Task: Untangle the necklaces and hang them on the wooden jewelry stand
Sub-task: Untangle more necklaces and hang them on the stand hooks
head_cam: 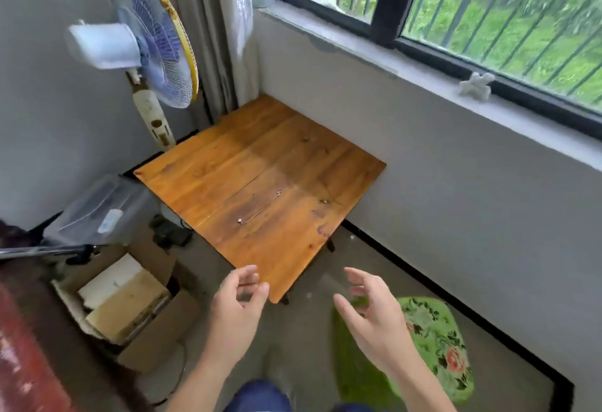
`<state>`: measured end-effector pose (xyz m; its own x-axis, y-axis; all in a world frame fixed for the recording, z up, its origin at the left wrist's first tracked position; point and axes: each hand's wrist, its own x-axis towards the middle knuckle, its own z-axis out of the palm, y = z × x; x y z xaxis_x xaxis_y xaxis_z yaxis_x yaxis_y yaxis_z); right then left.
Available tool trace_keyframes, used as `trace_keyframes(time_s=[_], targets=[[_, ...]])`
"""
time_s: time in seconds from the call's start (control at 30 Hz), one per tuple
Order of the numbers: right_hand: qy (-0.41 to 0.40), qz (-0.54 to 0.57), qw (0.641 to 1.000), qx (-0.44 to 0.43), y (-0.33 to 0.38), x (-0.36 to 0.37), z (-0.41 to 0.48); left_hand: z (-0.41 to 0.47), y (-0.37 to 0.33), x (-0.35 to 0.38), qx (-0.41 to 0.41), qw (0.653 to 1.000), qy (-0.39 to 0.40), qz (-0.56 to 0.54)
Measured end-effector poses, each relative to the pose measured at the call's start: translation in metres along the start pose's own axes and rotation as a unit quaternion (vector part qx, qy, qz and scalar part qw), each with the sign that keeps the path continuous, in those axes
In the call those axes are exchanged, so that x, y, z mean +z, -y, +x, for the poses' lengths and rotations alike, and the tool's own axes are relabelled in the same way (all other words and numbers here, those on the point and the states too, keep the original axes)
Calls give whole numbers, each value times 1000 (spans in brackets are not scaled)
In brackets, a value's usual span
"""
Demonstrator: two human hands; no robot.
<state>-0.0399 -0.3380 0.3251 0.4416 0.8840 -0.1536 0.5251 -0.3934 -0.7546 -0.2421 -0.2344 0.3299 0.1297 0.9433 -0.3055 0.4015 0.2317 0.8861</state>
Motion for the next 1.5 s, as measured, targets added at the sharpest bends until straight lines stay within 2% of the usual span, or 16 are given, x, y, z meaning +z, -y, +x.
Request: trace_keyframes(time_s=[0.13,0.3,0.4,0.6,0.77,0.9,1.07,1.33,1.5], targets=[[-32,24,999,-13,26,-23,94,85,-54,9,31,999,9,25],[-6,23,1000,-3,27,-23,197,173,-81,29,21,999,-1,45],[48,-1,999,-5,7,-2,262,223,-67,53,-33,998,-15,56],[188,-52,981,-13,-13,45,369,289,-23,82,-195,978,-46,64],[255,-103,961,-23,-22,88,426,330,22,87,-241,957,-59,152],[245,-119,962,-4,-46,134,445,367,57,99,-209,958,-46,189],[179,-117,977,12,-75,187,453,421,80,130,-102,968,-10,230],[13,-141,988,-69,-95,230,460,442,126,139,45,963,-37,264],[28,-184,978,-90,-93,232,467,442,132,141,66,961,-50,263]])
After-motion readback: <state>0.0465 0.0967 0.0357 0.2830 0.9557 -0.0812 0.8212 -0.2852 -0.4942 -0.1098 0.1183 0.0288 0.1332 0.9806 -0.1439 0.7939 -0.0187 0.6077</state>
